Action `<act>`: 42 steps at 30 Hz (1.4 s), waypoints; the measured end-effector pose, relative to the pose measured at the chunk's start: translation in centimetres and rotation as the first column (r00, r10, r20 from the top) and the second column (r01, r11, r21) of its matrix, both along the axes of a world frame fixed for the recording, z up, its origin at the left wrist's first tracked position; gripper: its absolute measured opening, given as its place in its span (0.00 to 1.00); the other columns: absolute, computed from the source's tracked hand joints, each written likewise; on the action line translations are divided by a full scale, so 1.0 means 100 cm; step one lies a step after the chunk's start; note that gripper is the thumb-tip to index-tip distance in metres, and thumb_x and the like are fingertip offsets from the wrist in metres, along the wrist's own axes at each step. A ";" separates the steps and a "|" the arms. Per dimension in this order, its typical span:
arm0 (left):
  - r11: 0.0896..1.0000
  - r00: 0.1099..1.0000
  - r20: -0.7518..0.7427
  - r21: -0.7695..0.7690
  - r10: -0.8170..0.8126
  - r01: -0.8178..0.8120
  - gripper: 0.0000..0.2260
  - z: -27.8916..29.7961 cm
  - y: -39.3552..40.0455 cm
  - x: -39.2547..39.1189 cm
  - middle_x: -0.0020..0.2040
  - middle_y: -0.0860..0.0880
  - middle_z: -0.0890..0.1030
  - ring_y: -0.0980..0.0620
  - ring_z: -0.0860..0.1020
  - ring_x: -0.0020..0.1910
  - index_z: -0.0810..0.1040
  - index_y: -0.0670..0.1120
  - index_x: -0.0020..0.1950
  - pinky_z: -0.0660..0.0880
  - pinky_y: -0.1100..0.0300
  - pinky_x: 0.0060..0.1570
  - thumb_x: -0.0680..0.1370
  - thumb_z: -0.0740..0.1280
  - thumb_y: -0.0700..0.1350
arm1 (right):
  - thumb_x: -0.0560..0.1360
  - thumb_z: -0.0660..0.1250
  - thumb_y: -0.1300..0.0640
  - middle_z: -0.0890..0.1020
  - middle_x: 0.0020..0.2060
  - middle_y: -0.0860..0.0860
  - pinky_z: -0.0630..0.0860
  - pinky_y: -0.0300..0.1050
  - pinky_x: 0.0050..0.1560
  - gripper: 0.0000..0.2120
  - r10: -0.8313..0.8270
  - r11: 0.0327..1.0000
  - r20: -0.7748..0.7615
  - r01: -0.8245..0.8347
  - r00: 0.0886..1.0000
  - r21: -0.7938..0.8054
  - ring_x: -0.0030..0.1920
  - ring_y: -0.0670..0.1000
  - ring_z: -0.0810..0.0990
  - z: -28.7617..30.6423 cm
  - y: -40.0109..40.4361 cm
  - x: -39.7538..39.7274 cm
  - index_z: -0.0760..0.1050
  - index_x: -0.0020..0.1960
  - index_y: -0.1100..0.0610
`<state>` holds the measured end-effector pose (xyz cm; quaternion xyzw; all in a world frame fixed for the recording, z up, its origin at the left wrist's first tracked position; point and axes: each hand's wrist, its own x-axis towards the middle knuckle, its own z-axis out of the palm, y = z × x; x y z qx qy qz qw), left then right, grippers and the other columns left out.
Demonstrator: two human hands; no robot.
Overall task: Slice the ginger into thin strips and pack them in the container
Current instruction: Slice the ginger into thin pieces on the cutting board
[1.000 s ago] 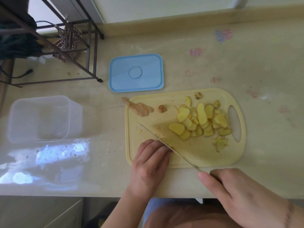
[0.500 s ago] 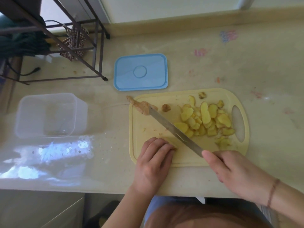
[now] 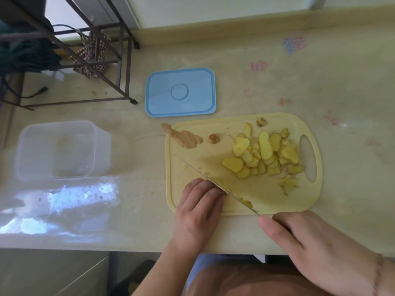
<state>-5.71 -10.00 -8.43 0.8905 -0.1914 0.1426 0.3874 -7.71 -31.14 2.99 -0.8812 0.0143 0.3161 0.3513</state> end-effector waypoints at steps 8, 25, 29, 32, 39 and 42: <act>0.999 1.000 0.005 -0.029 -0.014 0.014 0.07 0.000 0.001 0.001 0.50 0.44 0.83 0.43 0.81 0.52 0.85 0.36 0.49 0.78 0.52 0.55 0.73 0.75 0.32 | 0.70 0.41 0.25 0.69 0.25 0.50 0.64 0.41 0.31 0.35 0.042 0.998 0.027 -0.040 0.999 -0.044 0.29 0.48 0.68 -0.008 0.006 0.001 0.62 0.30 0.56; 1.000 1.000 -0.013 -0.010 -0.008 0.008 0.07 -0.001 0.002 0.001 0.48 0.43 0.83 0.44 0.80 0.50 0.85 0.36 0.48 0.78 0.53 0.54 0.71 0.78 0.33 | 0.72 0.44 0.30 0.69 0.23 0.48 0.66 0.42 0.31 0.31 0.052 0.999 0.016 -0.052 0.999 0.004 0.25 0.46 0.67 -0.034 0.024 0.039 0.64 0.29 0.55; 1.000 1.000 -0.013 0.001 0.004 -0.004 0.06 0.000 0.002 0.000 0.46 0.42 0.82 0.43 0.80 0.49 0.84 0.36 0.47 0.78 0.52 0.52 0.72 0.77 0.33 | 0.72 0.45 0.30 0.67 0.22 0.48 0.67 0.44 0.31 0.30 0.020 1.000 -0.049 -0.020 0.999 0.001 0.24 0.45 0.65 -0.022 0.007 0.038 0.63 0.29 0.55; 1.000 1.000 -0.012 -0.007 0.004 -0.004 0.04 0.000 0.001 0.000 0.46 0.42 0.82 0.43 0.80 0.49 0.84 0.36 0.46 0.77 0.53 0.53 0.72 0.76 0.32 | 0.72 0.46 0.30 0.67 0.22 0.49 0.66 0.42 0.30 0.30 0.027 1.000 -0.051 -0.027 0.998 0.002 0.23 0.45 0.66 -0.010 0.009 0.027 0.63 0.29 0.55; 1.000 1.000 0.002 -0.020 -0.008 0.008 0.03 -0.001 0.002 0.000 0.50 0.44 0.82 0.44 0.79 0.52 0.85 0.37 0.48 0.75 0.58 0.56 0.76 0.73 0.34 | 0.72 0.45 0.26 0.70 0.25 0.46 0.64 0.36 0.31 0.32 0.018 1.000 0.053 -0.018 0.998 -0.007 0.28 0.46 0.69 -0.004 0.008 0.004 0.61 0.28 0.53; 1.000 1.000 0.001 -0.015 -0.011 0.011 0.03 -0.002 0.003 0.000 0.49 0.44 0.83 0.44 0.80 0.51 0.85 0.37 0.48 0.75 0.58 0.57 0.75 0.73 0.34 | 0.73 0.44 0.27 0.72 0.27 0.46 0.65 0.36 0.32 0.32 0.019 1.000 0.067 -0.018 0.998 -0.014 0.29 0.46 0.70 -0.005 0.007 0.002 0.61 0.28 0.54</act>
